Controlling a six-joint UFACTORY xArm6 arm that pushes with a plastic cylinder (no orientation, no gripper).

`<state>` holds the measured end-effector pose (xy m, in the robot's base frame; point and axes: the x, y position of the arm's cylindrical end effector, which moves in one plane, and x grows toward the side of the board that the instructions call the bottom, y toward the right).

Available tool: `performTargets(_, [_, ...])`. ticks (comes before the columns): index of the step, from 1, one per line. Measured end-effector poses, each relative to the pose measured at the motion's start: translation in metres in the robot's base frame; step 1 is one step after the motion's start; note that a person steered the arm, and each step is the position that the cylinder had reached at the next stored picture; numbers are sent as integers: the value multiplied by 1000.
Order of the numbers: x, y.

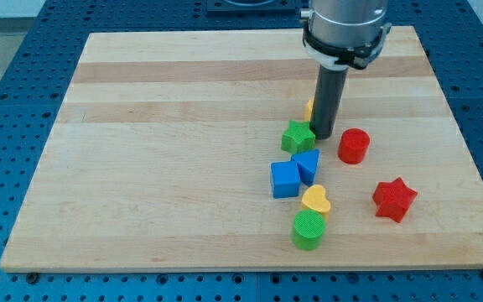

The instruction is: Push the green star diagonally left above the blue cube

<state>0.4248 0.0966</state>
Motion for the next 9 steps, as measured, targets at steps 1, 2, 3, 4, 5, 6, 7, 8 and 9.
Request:
performTargets(1, [-33,-1])
performTargets(2, [-40,-1])
performTargets(3, [-19,11])
performTargets(4, [2,18])
performTargets(5, [6,17])
performTargets(6, [8,-11])
performTargets(7, [8,-13])
performTargets(8, [8,-23])
performTargets(9, [9,-23])
